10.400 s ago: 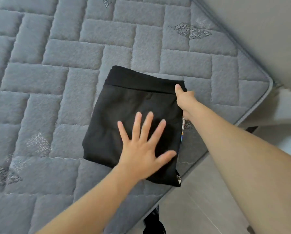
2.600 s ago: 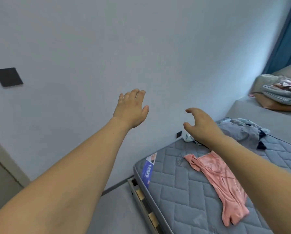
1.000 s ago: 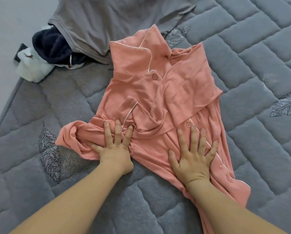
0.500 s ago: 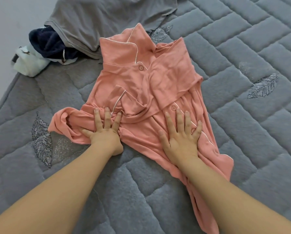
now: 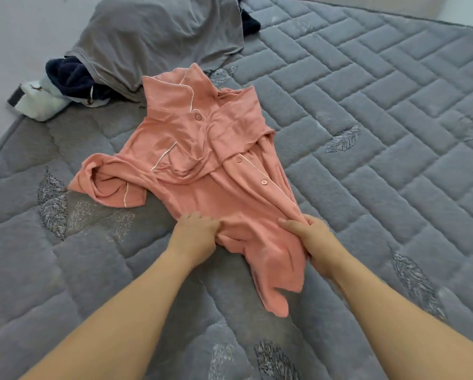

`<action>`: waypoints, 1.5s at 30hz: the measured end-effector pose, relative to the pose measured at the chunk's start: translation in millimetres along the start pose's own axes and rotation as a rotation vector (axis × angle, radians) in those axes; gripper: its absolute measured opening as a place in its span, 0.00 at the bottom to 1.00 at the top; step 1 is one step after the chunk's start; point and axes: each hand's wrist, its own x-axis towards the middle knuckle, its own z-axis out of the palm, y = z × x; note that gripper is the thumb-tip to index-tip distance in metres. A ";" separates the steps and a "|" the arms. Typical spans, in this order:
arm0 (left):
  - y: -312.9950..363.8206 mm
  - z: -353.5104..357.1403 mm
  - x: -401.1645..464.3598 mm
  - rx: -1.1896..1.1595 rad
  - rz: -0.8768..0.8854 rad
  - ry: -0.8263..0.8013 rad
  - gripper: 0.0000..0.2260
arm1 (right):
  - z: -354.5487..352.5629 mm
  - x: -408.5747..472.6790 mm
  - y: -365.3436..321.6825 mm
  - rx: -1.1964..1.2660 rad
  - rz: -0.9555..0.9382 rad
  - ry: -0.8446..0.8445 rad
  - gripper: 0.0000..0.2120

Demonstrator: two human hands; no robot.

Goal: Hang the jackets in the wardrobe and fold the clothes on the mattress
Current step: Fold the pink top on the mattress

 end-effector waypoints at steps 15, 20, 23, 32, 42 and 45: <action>88.1 9.4 -106.5 -1.761 -1.039 0.068 0.25 | -41.1 -71.4 58.1 -0.553 -0.036 -0.086 0.12; 116.0 -17.4 -103.9 -1.649 -0.849 -0.003 0.20 | -32.9 -88.3 72.1 -0.418 0.096 -0.124 0.10; 93.7 -13.9 -135.9 -1.755 -0.952 0.026 0.07 | -30.3 -92.9 78.4 -0.184 0.221 -0.062 0.20; 37.9 47.7 -218.1 -0.548 -0.857 -0.497 0.17 | 18.3 -55.6 89.8 -0.186 0.171 0.201 0.11; 61.9 8.9 -206.1 0.156 -0.579 -1.233 0.11 | -115.8 -115.2 131.3 -0.631 0.540 0.450 0.13; 78.9 1.3 -170.8 0.253 -0.526 -1.092 0.17 | -129.2 -124.0 128.3 -0.944 0.493 0.522 0.20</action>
